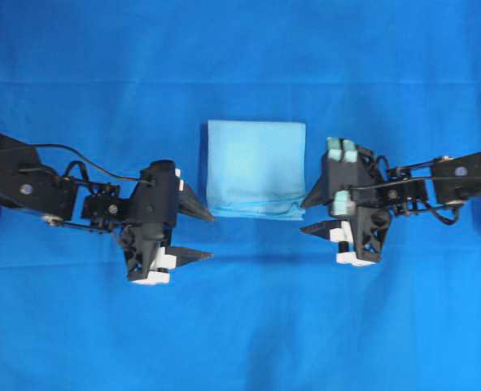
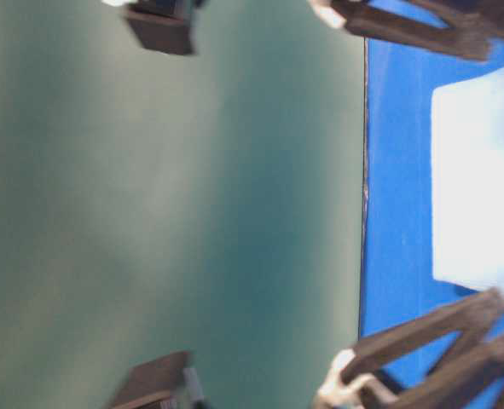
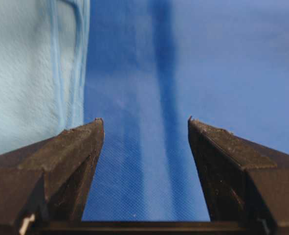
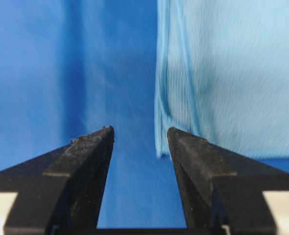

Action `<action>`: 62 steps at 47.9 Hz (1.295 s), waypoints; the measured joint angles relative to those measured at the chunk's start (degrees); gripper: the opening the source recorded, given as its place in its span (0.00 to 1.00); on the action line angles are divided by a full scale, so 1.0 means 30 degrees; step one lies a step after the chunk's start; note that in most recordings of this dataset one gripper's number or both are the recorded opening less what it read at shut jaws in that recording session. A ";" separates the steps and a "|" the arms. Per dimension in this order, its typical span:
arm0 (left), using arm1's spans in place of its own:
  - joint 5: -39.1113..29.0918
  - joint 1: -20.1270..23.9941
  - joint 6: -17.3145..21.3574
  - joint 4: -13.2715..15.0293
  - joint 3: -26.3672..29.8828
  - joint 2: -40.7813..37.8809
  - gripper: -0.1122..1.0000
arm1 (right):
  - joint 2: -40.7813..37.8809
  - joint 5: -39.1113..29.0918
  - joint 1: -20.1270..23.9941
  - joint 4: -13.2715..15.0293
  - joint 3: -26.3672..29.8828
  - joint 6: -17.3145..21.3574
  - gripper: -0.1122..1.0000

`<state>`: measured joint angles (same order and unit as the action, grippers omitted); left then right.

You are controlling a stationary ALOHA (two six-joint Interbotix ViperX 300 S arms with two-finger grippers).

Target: Fold a vertical towel.

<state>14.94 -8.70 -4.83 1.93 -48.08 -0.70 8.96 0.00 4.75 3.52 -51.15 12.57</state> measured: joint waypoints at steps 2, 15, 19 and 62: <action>-0.0381 0.0000 0.0000 -0.0029 0.0000 0.0586 0.70 | 0.0498 0.0000 0.0000 0.0000 0.0000 0.0000 0.58; -0.3193 0.0029 0.0088 0.0000 -0.0117 0.4629 0.69 | 0.4131 -0.0732 0.0000 0.0234 -0.0059 -0.0029 0.58; -0.3574 0.0146 0.0088 -0.0029 -0.0146 0.5771 0.69 | 0.5332 -0.1289 0.0000 0.0352 -0.0029 -0.0059 0.58; -0.7471 0.2520 0.2373 -0.0059 -0.4805 1.9922 0.68 | 1.8545 -0.7031 -0.1377 0.2754 -0.2637 -0.0059 0.58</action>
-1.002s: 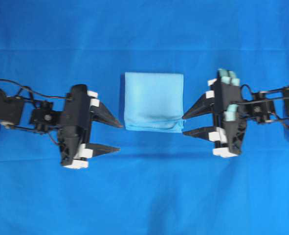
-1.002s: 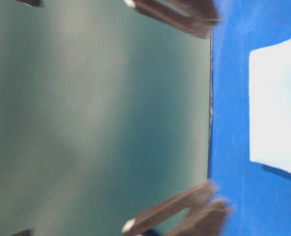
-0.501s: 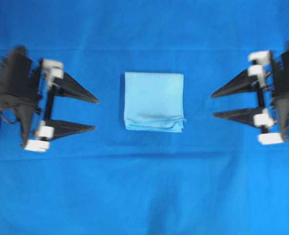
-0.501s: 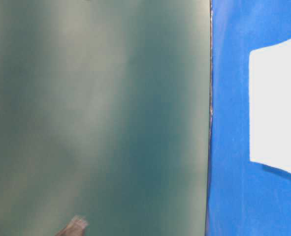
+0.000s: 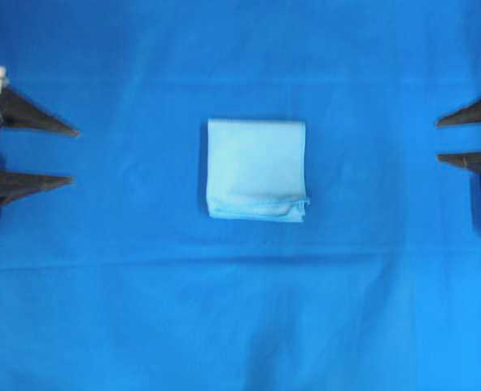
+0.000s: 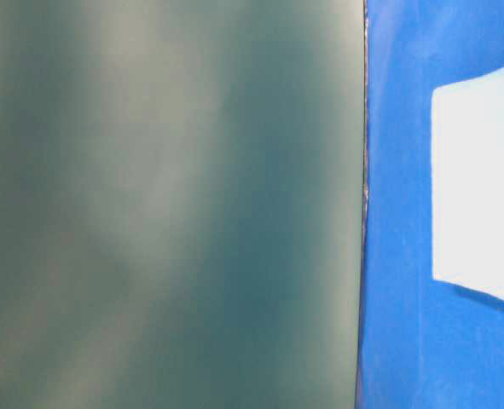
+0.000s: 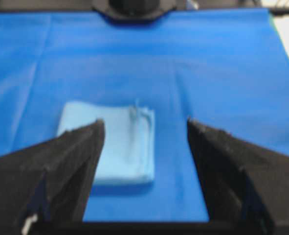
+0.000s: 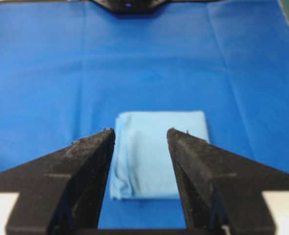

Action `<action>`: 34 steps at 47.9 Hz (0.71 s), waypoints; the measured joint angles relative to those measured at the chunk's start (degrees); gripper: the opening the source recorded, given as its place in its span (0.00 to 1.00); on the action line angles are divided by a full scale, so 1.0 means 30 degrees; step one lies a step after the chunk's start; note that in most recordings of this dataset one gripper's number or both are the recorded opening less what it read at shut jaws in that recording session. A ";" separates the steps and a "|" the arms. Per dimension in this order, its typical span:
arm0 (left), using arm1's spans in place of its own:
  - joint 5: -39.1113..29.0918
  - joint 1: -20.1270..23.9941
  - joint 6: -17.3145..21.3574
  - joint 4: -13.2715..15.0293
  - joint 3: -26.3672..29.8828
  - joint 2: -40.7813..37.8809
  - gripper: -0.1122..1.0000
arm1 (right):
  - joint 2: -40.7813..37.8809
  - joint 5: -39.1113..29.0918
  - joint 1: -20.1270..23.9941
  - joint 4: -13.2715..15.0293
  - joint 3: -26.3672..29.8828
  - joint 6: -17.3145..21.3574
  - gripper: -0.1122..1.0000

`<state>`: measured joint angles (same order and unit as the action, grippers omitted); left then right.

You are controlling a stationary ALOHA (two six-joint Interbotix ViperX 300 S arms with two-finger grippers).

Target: Fold a vertical towel.

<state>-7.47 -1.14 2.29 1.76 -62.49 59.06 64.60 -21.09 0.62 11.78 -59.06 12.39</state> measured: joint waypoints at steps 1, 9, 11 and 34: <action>-0.0029 0.0029 0.0000 0.0000 -0.0205 0.0293 0.68 | 0.0293 0.0000 -0.0117 0.0029 -0.0293 0.0059 0.58; -0.0146 0.0176 -0.0146 0.0029 -0.2402 0.2871 0.68 | 0.2256 0.0352 -0.1406 -0.0059 -0.2637 0.0205 0.58; -0.0146 0.0176 -0.0234 0.0000 -0.2930 0.3398 0.68 | 0.2520 0.0410 -0.1699 -0.0146 -0.3105 0.0322 0.58; -0.0176 0.0176 -0.0615 0.0029 -0.4600 0.4922 0.68 | 0.2490 0.0820 -0.2168 -0.0234 -0.4219 0.1055 0.58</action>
